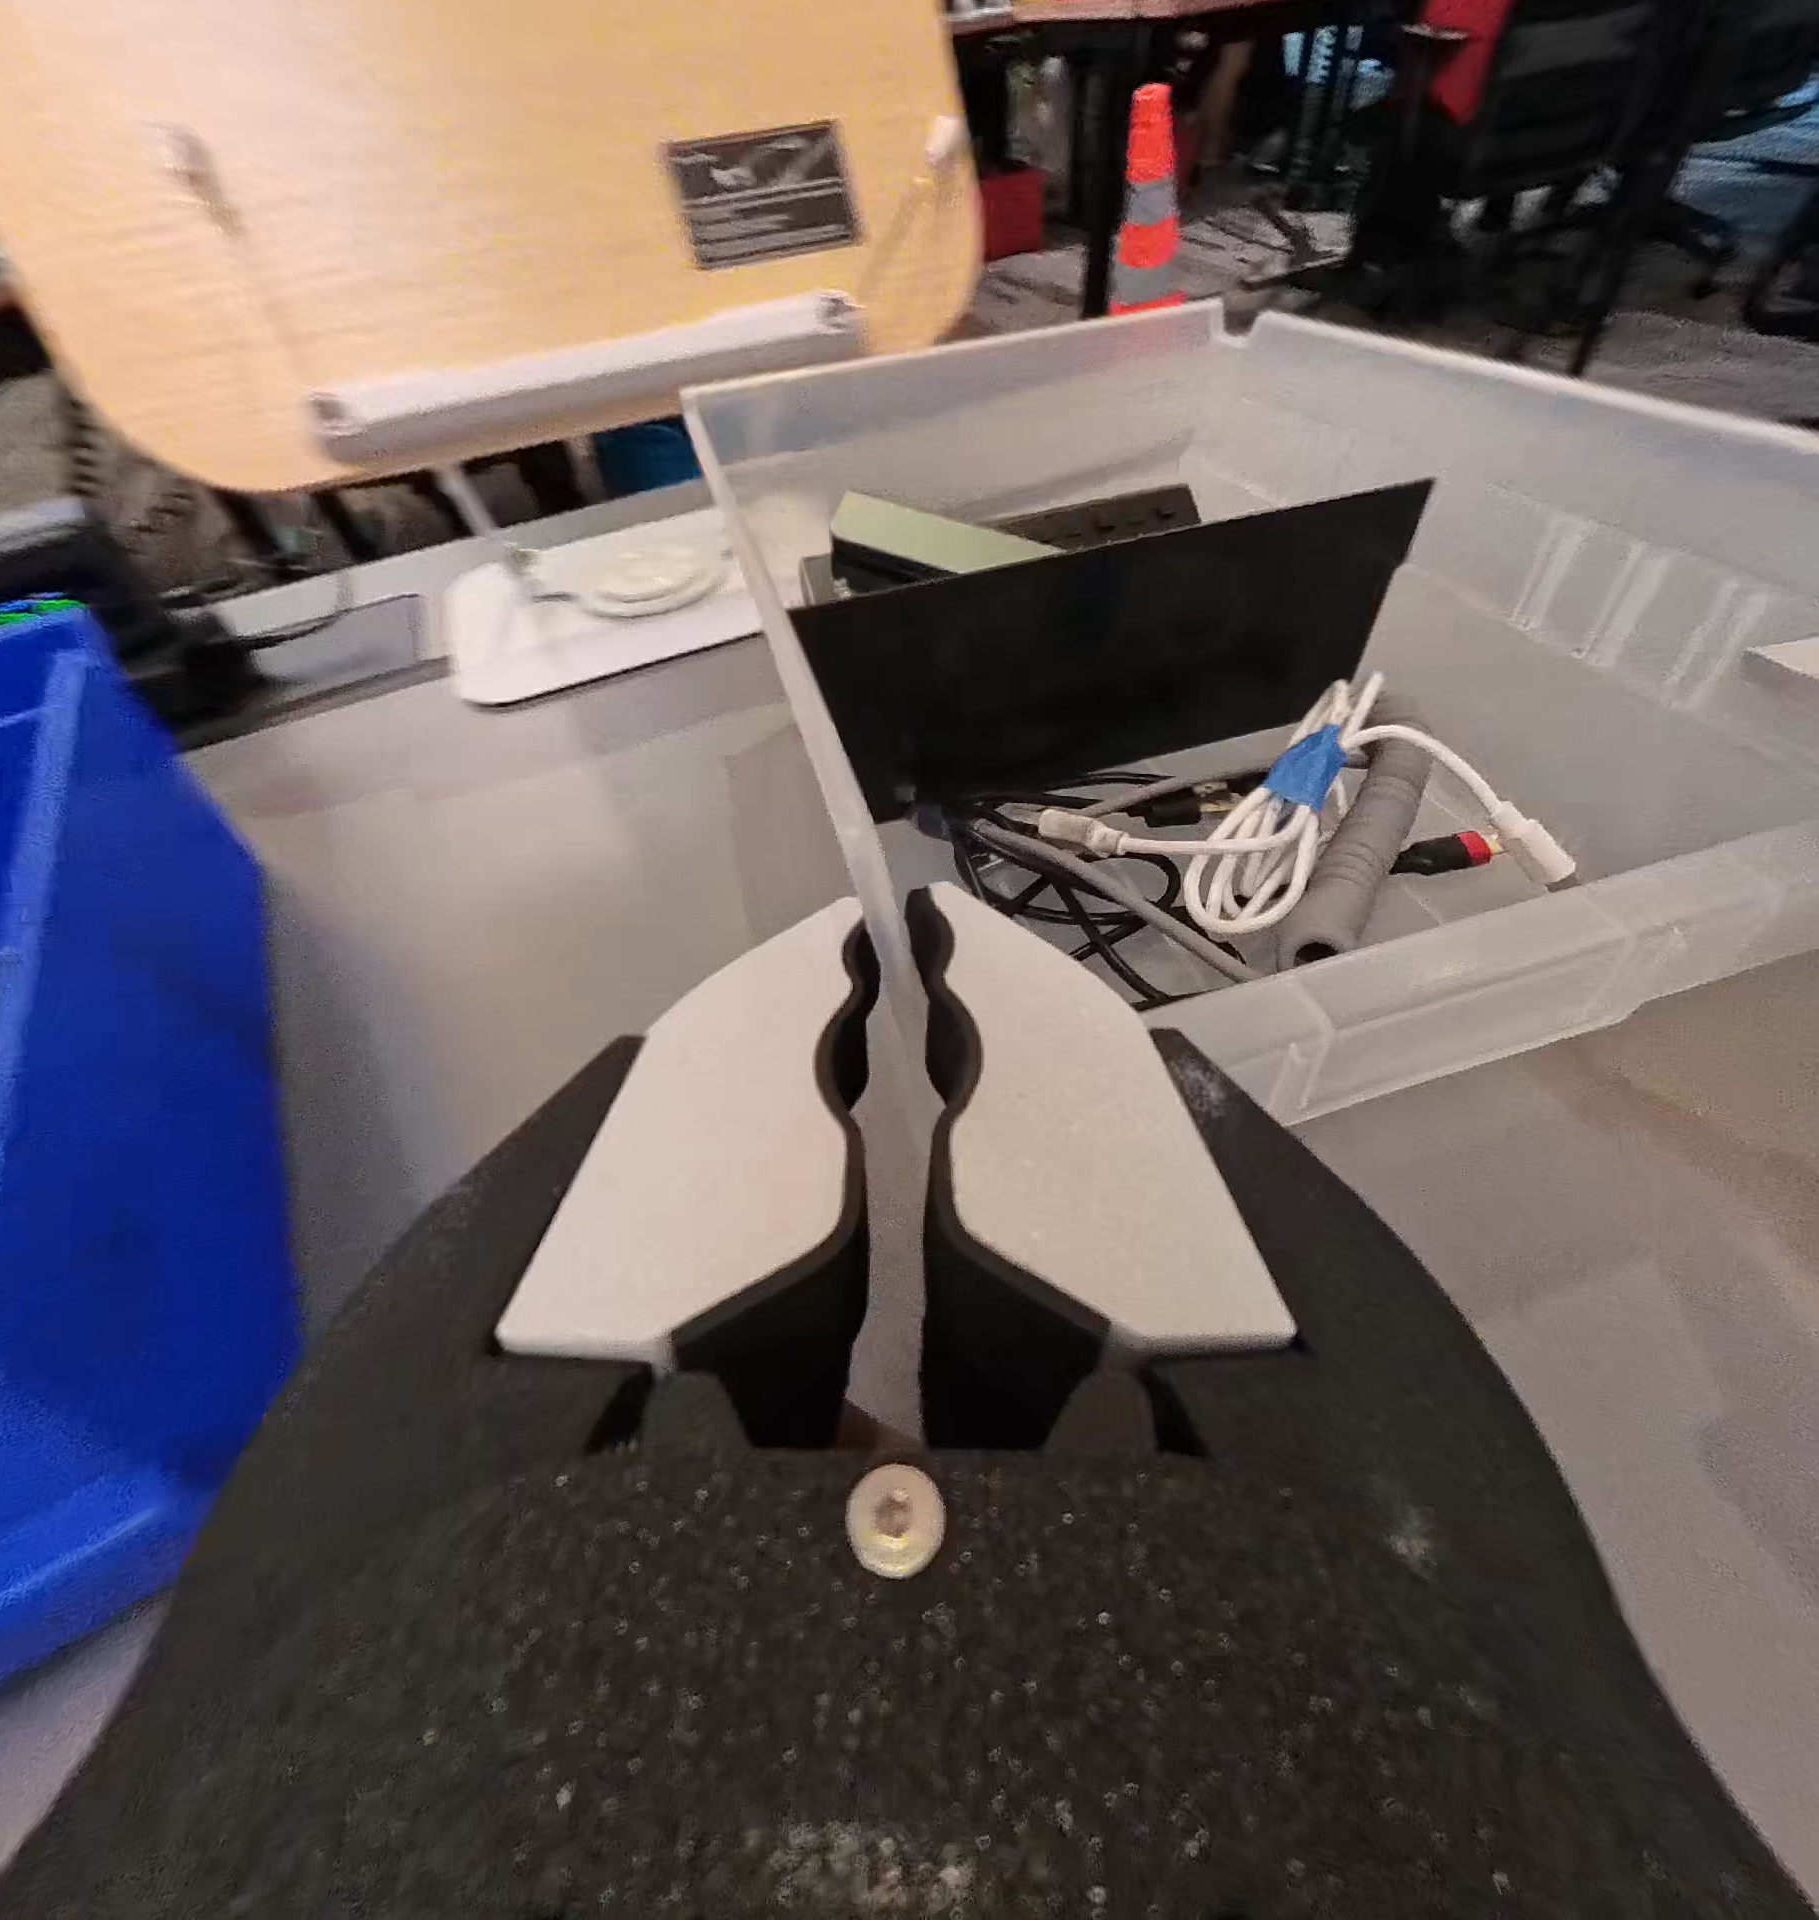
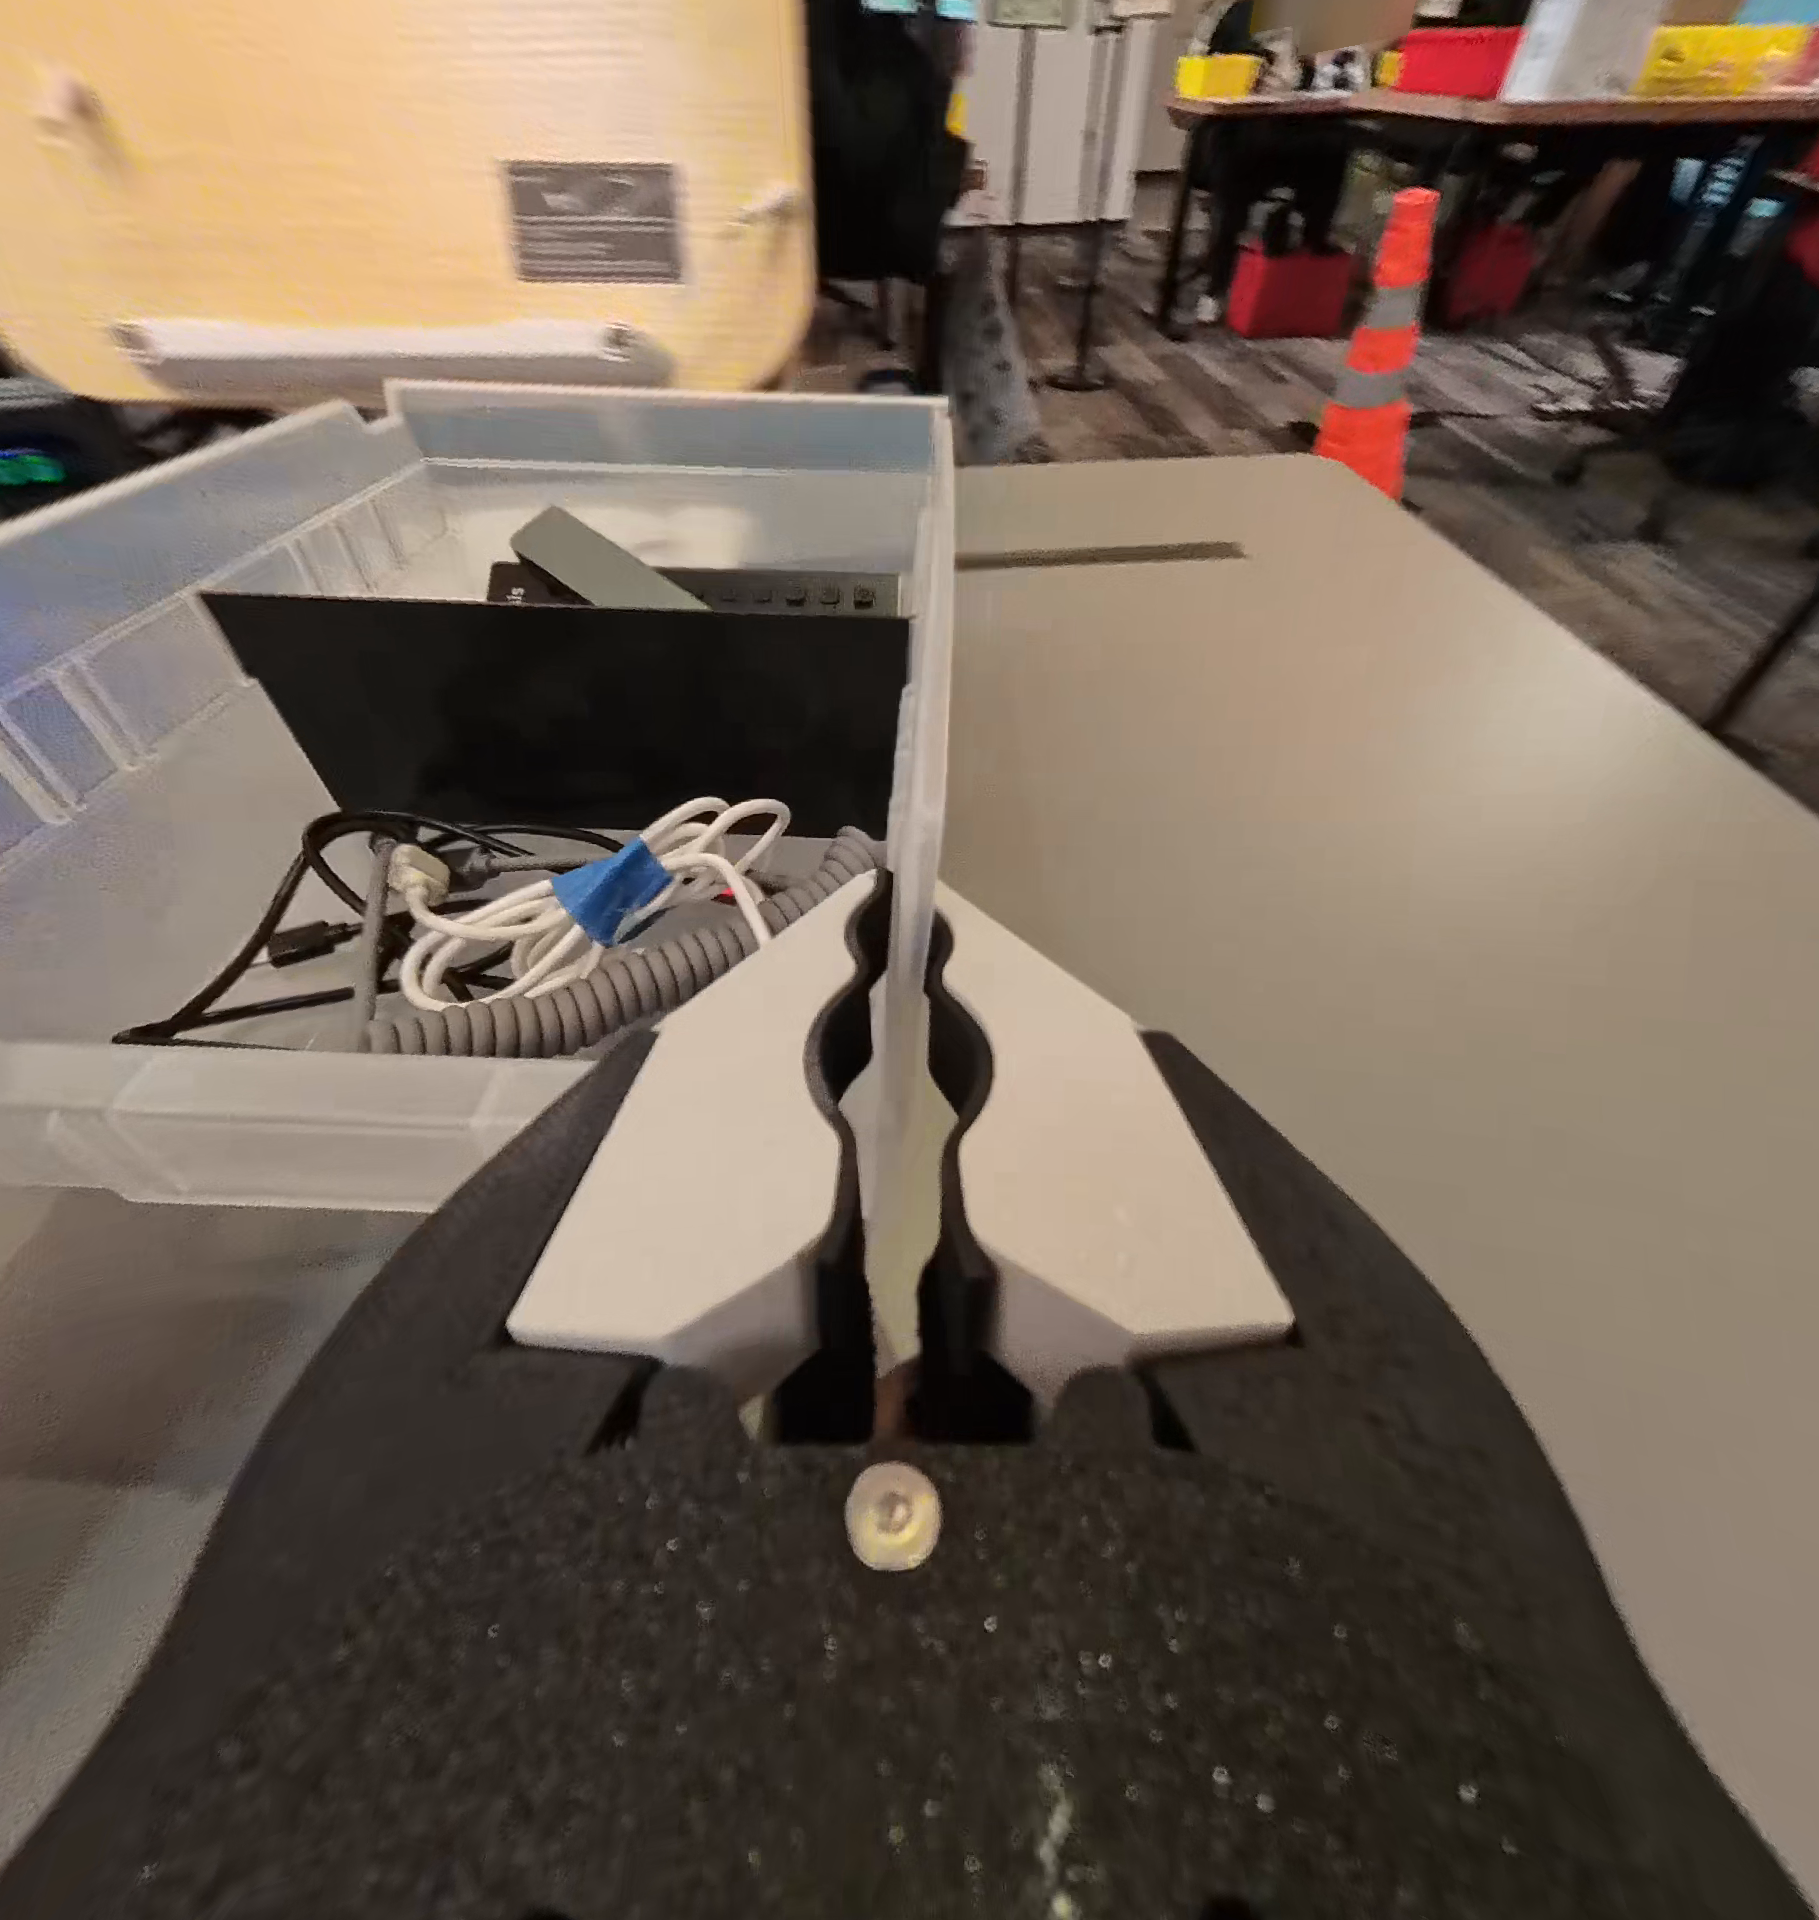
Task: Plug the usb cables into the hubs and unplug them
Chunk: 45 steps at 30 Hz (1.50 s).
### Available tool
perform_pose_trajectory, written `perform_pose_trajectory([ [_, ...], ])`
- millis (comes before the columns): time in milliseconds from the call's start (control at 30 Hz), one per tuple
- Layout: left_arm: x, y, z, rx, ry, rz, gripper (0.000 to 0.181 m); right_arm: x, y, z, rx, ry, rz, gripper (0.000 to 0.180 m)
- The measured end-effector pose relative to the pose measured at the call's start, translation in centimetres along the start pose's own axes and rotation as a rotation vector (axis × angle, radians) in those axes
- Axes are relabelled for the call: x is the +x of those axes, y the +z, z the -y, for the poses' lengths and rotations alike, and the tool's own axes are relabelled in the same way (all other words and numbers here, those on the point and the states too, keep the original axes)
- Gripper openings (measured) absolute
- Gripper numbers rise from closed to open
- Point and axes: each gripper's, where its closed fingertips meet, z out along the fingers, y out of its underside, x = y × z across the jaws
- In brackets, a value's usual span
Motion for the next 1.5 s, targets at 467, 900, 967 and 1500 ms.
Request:
perform_pose_trajectory([
  [467,-4.4,-3.4,-6.8,-0.178,-0.213,0.018,0.029,-8.8,3.7,-4.1,-0.122,-0.095,0.253,0.007],
  [900,-27.5,-17.3,-11.0,-0.139,-0.38,0.378,0.065,-12.2,-7.3,-0.8,0.078,-0.243,0.523,0.028],
  [967,-30.4,-16.0,-10.7,-0.128,-0.371,0.395,0.068,-16.7,-9.8,-2.3,0.034,-0.268,0.689,0.029],
  [1500,-27.2,-17.6,-14.4,-0.246,-0.408,0.321,0.008,-34.8,-7.5,-7.3,-0.175,-0.238,0.75,0.068],
])
